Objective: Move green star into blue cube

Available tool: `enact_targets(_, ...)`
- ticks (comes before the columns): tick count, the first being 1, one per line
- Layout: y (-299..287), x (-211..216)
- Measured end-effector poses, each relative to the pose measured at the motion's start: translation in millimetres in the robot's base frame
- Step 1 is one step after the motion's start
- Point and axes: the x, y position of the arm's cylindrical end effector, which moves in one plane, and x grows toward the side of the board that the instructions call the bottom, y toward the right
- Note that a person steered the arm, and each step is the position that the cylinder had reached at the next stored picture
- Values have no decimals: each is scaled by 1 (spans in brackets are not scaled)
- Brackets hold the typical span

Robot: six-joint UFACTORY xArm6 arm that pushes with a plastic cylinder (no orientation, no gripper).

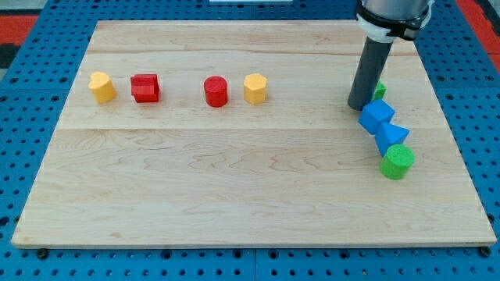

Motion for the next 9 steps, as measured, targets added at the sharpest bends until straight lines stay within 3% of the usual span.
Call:
enact_targets(2, -72, -10)
enact_targets(3, -74, -48)
enact_targets(5, -6, -83)
enact_targets(9, 19, -49)
